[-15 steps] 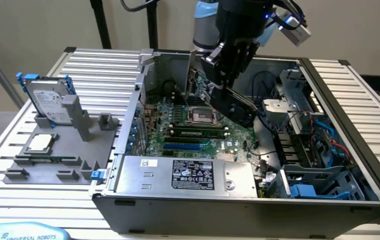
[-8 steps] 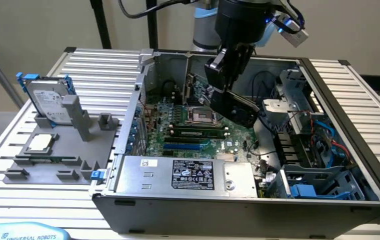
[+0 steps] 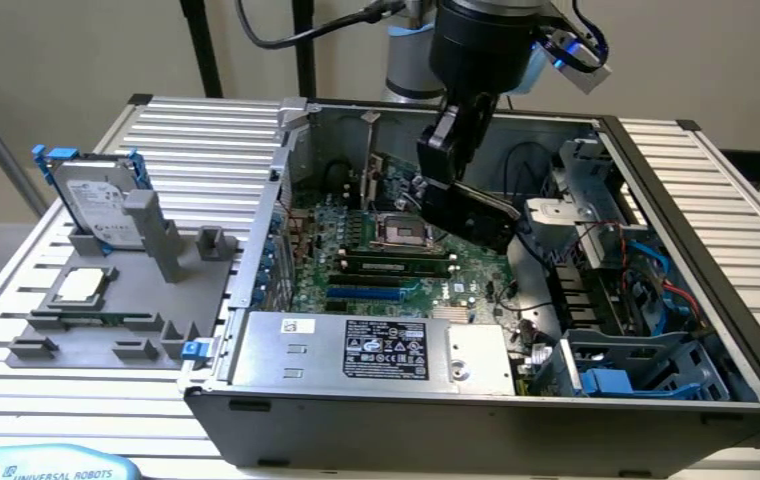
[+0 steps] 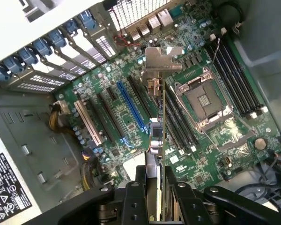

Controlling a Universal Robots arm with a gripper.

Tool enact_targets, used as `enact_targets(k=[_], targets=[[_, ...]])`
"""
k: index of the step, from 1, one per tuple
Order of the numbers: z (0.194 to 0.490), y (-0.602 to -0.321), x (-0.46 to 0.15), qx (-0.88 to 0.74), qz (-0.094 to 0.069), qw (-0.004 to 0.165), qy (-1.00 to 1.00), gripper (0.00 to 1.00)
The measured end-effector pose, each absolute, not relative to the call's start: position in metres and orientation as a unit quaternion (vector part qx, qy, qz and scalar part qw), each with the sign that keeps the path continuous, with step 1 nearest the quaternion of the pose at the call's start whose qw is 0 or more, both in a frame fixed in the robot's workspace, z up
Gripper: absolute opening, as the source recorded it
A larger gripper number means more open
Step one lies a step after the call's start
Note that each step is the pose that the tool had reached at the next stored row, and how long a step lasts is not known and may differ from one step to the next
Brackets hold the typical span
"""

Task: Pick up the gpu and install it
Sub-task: 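Insert the gpu into the slot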

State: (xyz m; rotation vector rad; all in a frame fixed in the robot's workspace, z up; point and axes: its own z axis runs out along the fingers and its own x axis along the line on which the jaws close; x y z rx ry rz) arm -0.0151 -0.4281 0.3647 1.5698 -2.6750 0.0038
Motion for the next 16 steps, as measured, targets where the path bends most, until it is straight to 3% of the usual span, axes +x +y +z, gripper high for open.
enact_targets(k=[7, 16], targets=[[0.360, -0.428, -0.015, 0.558, -0.008, 0.013, -0.830, 0.27], [0.353, -0.428, -0.015, 0.624, -0.008, 0.012, -0.782, 0.27]])
